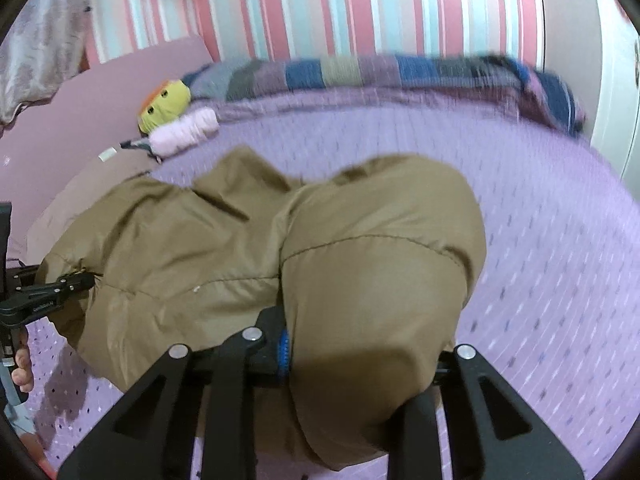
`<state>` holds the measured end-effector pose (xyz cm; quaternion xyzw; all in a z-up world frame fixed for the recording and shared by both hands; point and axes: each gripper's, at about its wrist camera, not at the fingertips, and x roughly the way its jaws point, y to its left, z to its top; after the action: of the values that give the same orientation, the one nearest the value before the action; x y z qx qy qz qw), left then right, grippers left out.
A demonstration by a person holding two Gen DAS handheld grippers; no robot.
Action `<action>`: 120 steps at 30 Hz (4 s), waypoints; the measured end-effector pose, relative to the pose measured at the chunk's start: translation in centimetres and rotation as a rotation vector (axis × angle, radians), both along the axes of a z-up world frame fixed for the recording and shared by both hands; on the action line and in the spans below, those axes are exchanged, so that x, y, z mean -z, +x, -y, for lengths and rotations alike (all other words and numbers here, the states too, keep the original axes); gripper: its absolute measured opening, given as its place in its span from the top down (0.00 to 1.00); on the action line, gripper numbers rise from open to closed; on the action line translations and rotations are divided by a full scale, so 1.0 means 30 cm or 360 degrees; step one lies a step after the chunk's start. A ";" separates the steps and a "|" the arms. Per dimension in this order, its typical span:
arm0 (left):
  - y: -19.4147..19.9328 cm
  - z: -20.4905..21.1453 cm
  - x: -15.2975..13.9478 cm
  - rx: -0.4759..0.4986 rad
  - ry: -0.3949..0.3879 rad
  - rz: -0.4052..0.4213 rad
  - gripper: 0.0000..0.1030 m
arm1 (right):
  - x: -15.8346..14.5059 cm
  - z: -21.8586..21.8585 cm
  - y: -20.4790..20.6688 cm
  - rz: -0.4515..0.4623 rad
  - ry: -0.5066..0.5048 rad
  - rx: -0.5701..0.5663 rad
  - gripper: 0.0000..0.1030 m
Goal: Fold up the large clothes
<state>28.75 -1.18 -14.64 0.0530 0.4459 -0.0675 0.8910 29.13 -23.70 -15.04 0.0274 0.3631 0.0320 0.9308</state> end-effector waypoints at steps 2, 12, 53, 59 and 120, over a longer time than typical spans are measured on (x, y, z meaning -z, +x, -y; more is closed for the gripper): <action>-0.026 0.046 -0.082 0.0032 -0.0050 0.0083 0.88 | -0.068 0.007 -0.023 0.0078 -0.0024 0.0003 0.77; -0.259 0.282 -0.146 0.0162 -0.0067 0.0136 0.90 | -0.191 0.202 -0.336 0.0227 -0.0098 0.0071 0.77; -0.274 0.076 0.040 -0.0133 -0.0079 0.0005 0.20 | 0.048 0.681 -0.614 -0.0181 0.0090 0.0421 0.25; -0.170 0.192 0.035 -0.0098 -0.0074 0.0005 0.15 | 0.019 0.603 -0.439 -0.0158 0.0019 0.0417 0.23; -0.900 0.202 -0.353 -0.0008 -0.0137 0.0355 0.03 | -0.292 -0.090 -0.979 0.0120 -0.0143 0.0494 0.02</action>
<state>1.75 -7.25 -4.04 0.0207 0.3410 -0.0780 0.9366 -0.25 -21.00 -6.27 0.0403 0.3203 -0.1275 0.9378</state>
